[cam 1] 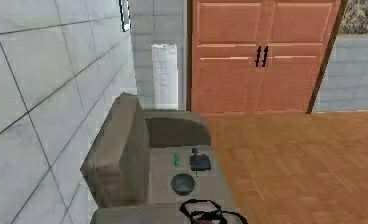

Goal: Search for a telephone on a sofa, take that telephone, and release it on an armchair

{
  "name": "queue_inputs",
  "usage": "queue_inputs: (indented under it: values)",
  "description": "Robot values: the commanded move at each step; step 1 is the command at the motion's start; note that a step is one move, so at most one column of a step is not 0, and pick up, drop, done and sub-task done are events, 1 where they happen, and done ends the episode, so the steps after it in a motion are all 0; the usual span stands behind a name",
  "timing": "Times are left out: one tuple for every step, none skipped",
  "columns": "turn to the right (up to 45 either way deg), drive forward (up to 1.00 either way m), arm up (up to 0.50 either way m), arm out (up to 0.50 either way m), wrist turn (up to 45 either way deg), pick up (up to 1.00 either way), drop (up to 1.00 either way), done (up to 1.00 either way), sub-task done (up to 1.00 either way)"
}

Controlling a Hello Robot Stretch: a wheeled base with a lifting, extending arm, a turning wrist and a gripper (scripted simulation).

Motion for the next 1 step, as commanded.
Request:
queue_inputs:
  values:
    - [45.0,0.00,0.00,0.00,0.0,0.00,0.00,0.00,0.00]
